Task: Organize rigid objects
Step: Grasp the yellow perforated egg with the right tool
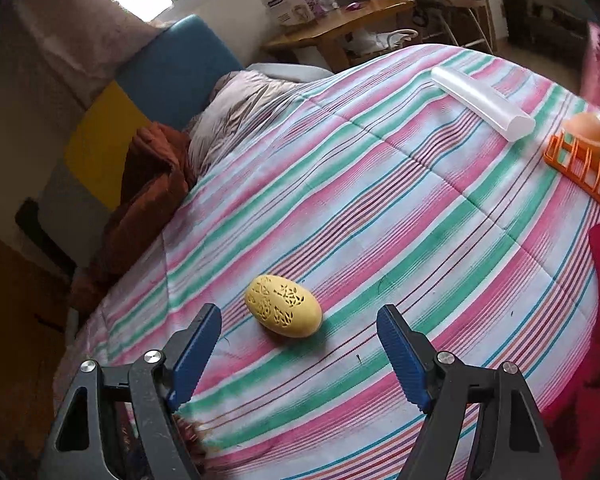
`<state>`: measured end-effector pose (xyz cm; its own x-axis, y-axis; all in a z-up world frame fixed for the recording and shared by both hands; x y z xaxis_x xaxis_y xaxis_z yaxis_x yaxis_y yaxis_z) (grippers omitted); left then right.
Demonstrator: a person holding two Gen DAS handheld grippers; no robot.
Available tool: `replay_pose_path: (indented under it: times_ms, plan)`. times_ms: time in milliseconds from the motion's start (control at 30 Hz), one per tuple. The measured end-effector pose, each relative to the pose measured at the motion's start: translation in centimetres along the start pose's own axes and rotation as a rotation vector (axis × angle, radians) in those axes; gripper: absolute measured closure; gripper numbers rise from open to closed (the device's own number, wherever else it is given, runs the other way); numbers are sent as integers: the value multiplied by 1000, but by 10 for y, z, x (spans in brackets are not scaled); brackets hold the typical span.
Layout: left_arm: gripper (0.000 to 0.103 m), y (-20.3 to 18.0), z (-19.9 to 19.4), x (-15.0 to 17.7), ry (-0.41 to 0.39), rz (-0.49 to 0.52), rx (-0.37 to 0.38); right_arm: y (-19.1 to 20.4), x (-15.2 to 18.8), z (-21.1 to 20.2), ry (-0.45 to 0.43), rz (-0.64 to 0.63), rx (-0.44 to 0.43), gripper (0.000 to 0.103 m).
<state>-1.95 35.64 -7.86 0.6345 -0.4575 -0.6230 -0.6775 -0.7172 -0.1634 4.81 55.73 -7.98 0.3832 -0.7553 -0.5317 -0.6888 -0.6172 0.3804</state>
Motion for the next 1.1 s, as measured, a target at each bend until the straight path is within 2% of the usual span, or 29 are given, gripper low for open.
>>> replay_pose_path:
  times_ms: [233, 433, 500, 633, 700, 967, 1033, 1067, 1100]
  plan:
    - [80, 12, -40, 13, -40, 8, -27, 16, 8, 12, 51, -116, 53, 22]
    - [80, 31, -76, 17, -69, -29, -63, 35, 13, 22, 88, -247, 105, 22]
    - [80, 36, -83, 18, -77, -31, -76, 46, 11, 30, 113, -336, 128, 22]
    - [80, 52, -100, 22, -94, -54, -101, 62, 2, 47, 143, -499, 141, 12]
    - [80, 59, -106, 24, -97, -74, -107, 68, -4, 60, 173, -573, 151, 11]
    - [80, 80, -118, 31, -101, -117, -141, 64, -5, 101, 280, -641, 167, 10]
    - [80, 84, -120, 33, -103, -123, -147, 61, 1, 106, 304, -623, 156, 28]
    - [80, 86, -122, 34, -103, -128, -147, 62, 4, 100, 276, -621, 153, 38]
    - [80, 89, -124, 35, -105, -134, -150, 64, 6, 97, 273, -625, 152, 59]
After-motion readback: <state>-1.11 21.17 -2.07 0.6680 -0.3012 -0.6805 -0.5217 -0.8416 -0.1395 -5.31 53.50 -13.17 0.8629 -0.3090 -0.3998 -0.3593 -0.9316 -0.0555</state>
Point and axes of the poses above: each gripper's, at about its wrist camera, not at the fingertips, and z roughly the way its jaws point, y to its left, x to its underside, the point moved 1 cm from there along z, roughly the way its jaws point, and after that the axes turned 7 degrees about -z, right-handed, at the moved point
